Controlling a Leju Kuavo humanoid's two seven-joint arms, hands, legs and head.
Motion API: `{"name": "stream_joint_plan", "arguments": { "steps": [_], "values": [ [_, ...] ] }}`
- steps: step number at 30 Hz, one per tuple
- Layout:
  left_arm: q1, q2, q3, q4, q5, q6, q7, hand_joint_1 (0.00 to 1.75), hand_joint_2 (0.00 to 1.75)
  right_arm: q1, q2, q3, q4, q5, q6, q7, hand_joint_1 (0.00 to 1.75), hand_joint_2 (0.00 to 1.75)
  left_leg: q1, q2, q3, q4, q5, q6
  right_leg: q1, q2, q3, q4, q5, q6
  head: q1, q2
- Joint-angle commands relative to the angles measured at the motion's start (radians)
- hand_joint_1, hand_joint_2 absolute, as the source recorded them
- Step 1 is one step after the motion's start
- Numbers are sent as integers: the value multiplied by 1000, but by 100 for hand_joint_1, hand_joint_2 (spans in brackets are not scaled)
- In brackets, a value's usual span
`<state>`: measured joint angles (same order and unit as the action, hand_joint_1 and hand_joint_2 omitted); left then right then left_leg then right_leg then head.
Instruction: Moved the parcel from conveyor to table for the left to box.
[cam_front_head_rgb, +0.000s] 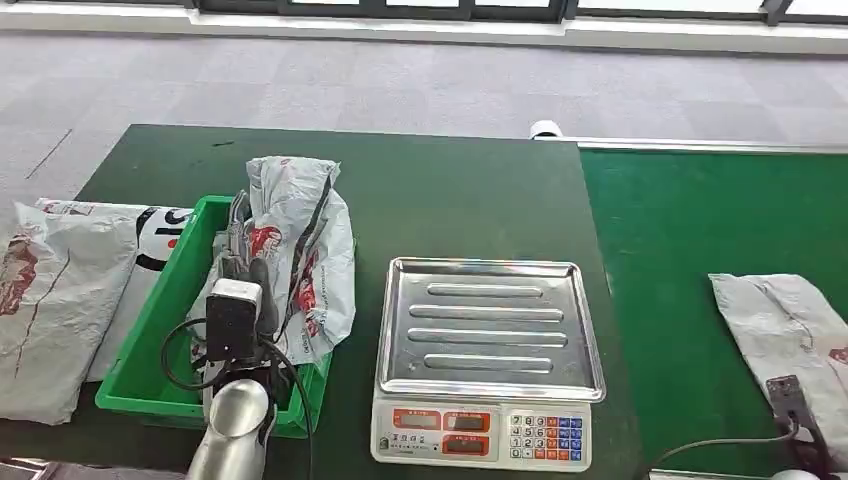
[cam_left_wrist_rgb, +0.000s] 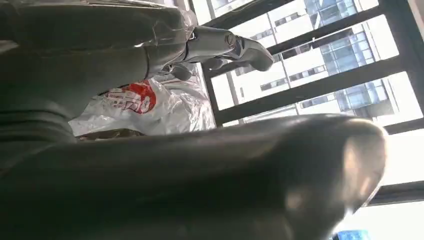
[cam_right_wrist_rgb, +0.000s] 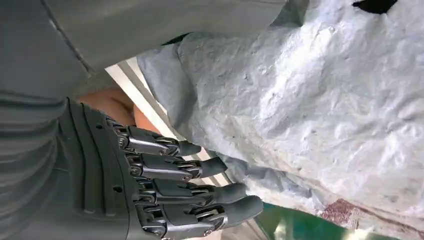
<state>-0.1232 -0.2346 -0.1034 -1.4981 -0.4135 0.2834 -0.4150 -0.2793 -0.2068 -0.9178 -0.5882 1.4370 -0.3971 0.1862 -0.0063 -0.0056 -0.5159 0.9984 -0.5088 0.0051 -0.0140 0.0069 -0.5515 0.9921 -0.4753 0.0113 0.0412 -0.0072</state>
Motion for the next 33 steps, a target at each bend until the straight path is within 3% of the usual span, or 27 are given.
{"name": "stream_joint_plan", "arguments": {
  "steps": [1, 6, 10, 19, 20, 21, 24, 33],
  "values": [
    [-50, 27, -28, 81, 11, -20, 12, 0, 0, -5, 25, 8, 69, 10, 37, -16, 0, 175, 1, 0, 2, -3, 1, -2, 2, -1, 3, -4, 1, -1, 0, 0],
    [-59, 27, -31, 93, 15, -25, 12, 0, 0, -7, 32, 18, 74, 15, 58, -29, 0, 175, 1, 0, 1, -2, 0, -1, 1, -1, 2, -2, 1, -1, 0, 0],
    [-74, 21, -38, 115, 18, -28, 13, 0, 0, -68, 39, 77, 128, 33, 142, -71, 0, 175, 2, 4, 2, -3, 1, -2, 2, 3, 1, -3, 2, -1, 0, 0],
    [-80, 20, -40, 125, 19, -28, 19, 0, 0, -95, 53, 116, 149, 17, 163, -122, 3, 175, 2, 12, -3, -3, 1, -1, 1, 10, 1, -3, 5, 0, 0, 0],
    [-82, 20, -40, 127, 19, -29, 19, 0, 0, -95, 54, 119, 150, 14, 169, -127, 23, 175, 1, 12, -7, -1, 0, 0, 1, 11, 0, -2, 5, 0, 0, 0],
    [-83, 21, -39, 129, 19, -28, 20, 0, 0, -94, 57, 123, 151, -2, 175, -150, 175, 175, 1, 14, -7, -1, -1, 0, 1, 13, 0, -1, 4, 1, 0, 0],
    [-94, 26, -37, 143, 21, -29, 21, 0, 0, -89, 62, 132, 150, -56, 221, -234, 175, 175, 2, 15, -6, -2, 0, 0, 2, 13, 0, -3, 6, 1, 0, 0],
    [-93, 26, -36, 139, 20, -27, 21, 0, 0, -89, 77, 157, 115, -80, 215, -244, 175, 175, 2, 17, -4, -1, -1, 0, 2, 15, 1, -3, 6, 1, 0, 0]
  ]
}}
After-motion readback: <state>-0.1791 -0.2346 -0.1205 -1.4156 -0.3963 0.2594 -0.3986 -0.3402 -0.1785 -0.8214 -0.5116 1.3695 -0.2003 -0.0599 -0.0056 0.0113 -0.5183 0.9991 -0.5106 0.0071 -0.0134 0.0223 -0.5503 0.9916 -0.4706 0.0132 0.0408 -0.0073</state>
